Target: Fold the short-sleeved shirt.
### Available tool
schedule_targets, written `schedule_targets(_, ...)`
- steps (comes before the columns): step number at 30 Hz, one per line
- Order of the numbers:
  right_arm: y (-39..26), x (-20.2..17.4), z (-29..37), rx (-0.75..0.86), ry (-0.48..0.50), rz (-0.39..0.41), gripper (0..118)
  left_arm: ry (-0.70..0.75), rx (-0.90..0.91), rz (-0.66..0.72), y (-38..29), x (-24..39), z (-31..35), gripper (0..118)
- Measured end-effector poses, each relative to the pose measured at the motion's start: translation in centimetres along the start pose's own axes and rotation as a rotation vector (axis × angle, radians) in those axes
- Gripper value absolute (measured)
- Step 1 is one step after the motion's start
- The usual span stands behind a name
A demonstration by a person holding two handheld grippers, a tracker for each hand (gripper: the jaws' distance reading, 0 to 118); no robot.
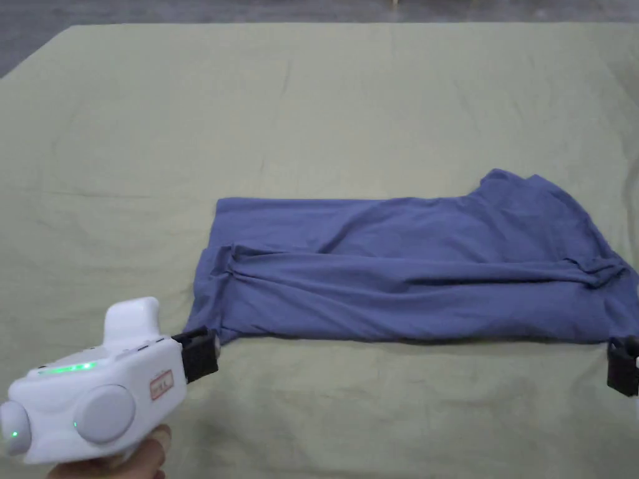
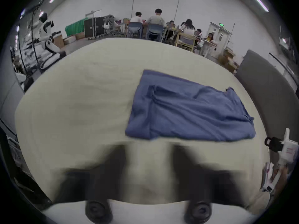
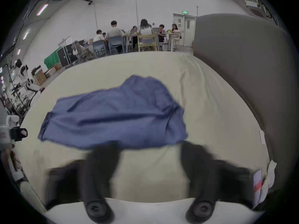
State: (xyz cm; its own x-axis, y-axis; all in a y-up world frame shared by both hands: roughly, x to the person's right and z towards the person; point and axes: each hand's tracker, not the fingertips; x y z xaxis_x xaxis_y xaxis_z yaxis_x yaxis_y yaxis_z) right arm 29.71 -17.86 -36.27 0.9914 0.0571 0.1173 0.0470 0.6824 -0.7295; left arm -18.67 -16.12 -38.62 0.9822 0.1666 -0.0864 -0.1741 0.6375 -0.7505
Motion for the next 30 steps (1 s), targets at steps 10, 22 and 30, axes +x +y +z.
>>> schedule_targets(10, -0.7, -1.8, 2.4, -0.02, 0.034, 0.039, 5, 0.18, -0.055, -0.084, 2.3, -0.8, -5.0, 118)
schedule_targets(22, 0.6, 1.6, -2.3, -0.086, -0.026, 0.018, 5, 0.152, -0.164, -0.23, 5.3, 1.9, -12.6, 30)
schedule_targets(30, 5.0, 6.0, -8.4, -0.142, 0.058, 0.023, 9, 0.076, -0.11, -0.189, 6.6, 2.0, -11.6, 0)
